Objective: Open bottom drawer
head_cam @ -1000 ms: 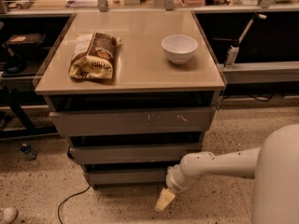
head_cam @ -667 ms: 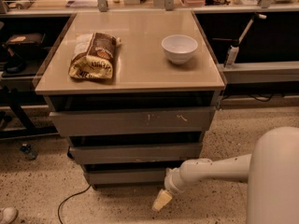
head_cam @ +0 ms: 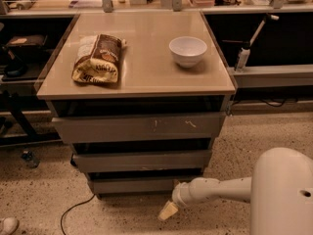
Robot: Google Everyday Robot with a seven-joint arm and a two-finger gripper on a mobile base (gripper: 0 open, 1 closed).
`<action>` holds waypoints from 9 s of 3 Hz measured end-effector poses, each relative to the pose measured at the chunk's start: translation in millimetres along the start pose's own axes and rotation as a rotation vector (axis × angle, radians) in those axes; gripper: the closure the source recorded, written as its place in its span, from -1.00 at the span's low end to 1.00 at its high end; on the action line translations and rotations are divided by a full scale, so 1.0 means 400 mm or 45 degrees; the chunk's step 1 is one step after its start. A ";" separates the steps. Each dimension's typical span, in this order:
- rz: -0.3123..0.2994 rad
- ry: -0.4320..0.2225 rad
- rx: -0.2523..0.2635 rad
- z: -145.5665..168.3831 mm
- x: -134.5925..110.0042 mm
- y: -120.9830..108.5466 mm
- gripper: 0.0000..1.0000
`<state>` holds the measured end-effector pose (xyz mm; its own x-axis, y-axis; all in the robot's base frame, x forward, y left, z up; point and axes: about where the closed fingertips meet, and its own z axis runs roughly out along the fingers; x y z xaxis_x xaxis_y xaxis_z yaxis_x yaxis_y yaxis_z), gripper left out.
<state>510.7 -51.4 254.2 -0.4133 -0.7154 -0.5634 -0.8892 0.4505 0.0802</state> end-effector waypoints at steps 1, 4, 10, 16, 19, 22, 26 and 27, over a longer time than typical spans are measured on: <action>-0.021 0.002 0.024 0.025 0.021 -0.034 -1.00; -0.153 0.018 0.013 0.153 0.034 -0.194 -1.00; -0.151 0.031 -0.022 0.188 0.041 -0.186 1.00; -0.090 0.058 -0.013 0.121 0.071 -0.148 1.00; -0.063 0.098 -0.044 0.110 0.103 -0.085 1.00; -0.016 0.138 -0.024 0.078 0.146 -0.054 1.00; 0.036 0.193 -0.063 0.067 0.184 0.023 1.00; 0.060 0.211 -0.084 0.058 0.205 0.067 1.00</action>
Offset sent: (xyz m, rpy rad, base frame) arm 0.0452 -0.0293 -0.0130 -0.0789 -0.0911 0.0369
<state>457.4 -85.6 191.0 -0.4767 -0.7751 -0.4147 -0.8767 0.4536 0.1599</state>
